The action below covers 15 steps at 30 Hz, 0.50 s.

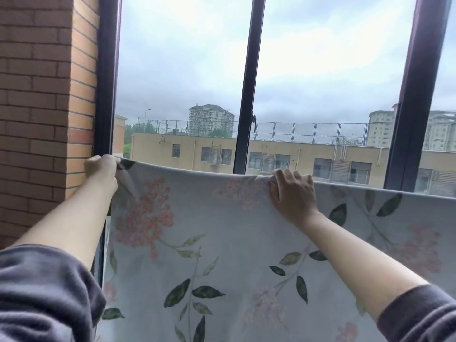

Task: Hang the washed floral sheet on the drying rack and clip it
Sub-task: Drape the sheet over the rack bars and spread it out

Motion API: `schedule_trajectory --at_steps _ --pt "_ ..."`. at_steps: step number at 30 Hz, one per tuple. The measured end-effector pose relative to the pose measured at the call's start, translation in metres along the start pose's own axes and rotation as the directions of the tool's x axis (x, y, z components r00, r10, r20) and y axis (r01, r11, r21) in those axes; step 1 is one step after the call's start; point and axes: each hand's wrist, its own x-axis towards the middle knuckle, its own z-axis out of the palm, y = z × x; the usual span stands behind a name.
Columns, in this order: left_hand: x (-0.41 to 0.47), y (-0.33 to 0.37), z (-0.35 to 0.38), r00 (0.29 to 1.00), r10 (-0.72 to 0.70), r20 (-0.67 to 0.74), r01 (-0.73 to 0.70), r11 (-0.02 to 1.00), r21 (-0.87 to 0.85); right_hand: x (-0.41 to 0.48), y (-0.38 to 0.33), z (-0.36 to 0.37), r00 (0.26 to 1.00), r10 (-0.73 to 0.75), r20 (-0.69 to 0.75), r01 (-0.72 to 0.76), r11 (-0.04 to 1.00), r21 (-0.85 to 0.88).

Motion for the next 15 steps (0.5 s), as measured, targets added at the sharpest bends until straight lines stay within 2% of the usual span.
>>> schedule_trajectory --at_steps 2,4,5,8,11,13,15 --pt "0.014 -0.002 -0.004 0.99 -0.108 0.085 0.101 0.992 0.081 0.001 0.0 0.0 1.0 -0.024 -0.004 0.024 0.999 -0.039" --pt "0.022 0.0 -0.008 0.981 -0.157 0.117 0.135 0.974 0.18 0.001 0.001 0.001 0.999 -0.034 0.0 0.034 0.997 -0.071" --pt "0.02 0.005 -0.008 0.988 -0.136 0.076 0.121 0.977 0.174 0.002 0.002 0.001 1.0 -0.031 0.0 0.031 0.996 -0.078" --pt "0.017 0.011 -0.002 0.995 0.061 -0.078 -0.052 0.992 0.113 0.002 0.001 0.003 0.999 -0.024 -0.035 0.022 0.997 -0.079" --pt "0.001 -0.001 -0.005 0.98 0.059 -0.19 -0.041 0.994 0.101 0.0 -0.003 0.003 0.998 -0.035 -0.047 0.031 0.996 -0.085" --pt "-0.004 -0.002 -0.005 0.976 0.058 -0.209 -0.047 0.997 0.056 0.0 -0.001 0.004 0.999 -0.037 -0.037 0.034 0.996 -0.086" --pt "-0.005 0.01 0.001 0.968 0.11 -0.226 -0.111 0.994 0.008 0.001 0.002 0.005 0.999 -0.031 -0.018 0.029 0.995 -0.096"
